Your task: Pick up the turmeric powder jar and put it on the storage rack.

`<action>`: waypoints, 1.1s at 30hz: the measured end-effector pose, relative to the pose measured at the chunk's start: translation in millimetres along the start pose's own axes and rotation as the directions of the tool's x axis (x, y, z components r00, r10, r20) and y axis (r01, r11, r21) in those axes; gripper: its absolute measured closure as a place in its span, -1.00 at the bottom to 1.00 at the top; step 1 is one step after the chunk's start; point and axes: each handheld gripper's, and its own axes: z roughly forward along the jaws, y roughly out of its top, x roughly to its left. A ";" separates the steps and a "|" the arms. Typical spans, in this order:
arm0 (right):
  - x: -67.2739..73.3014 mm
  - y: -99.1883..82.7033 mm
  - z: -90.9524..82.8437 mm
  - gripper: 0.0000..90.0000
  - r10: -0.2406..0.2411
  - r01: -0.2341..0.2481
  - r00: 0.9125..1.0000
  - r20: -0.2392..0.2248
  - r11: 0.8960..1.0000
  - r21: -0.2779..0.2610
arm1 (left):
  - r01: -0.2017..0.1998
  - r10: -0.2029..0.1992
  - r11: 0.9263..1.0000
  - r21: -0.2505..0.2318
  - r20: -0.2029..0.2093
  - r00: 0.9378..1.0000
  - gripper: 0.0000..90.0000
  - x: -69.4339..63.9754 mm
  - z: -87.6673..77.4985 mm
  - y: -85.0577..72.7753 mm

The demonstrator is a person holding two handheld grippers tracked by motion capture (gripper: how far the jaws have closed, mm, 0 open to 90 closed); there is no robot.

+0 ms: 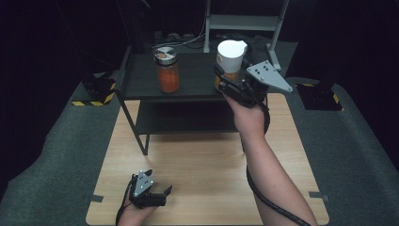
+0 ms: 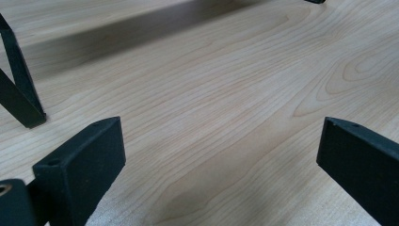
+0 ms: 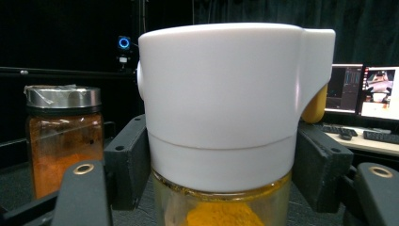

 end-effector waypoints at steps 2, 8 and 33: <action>-0.5 -1.0 1.9 -0.33 0.005 -0.005 1.000 0.002 1.000 0.002 | 0.002 -0.002 1.000 -0.001 0.001 1.000 -0.96 0.2 -0.1 -0.2; -0.2 -3.5 4.3 -0.33 0.009 -0.009 1.000 0.002 1.000 -0.002 | 0.002 -0.002 1.000 -0.002 0.001 1.000 -0.96 0.2 -0.1 -0.3; -0.8 -6.7 10.6 -0.34 0.050 -0.050 0.999 0.010 0.999 -0.003 | 0.002 -0.002 1.000 -0.003 0.002 1.000 -0.96 0.9 -0.4 -0.5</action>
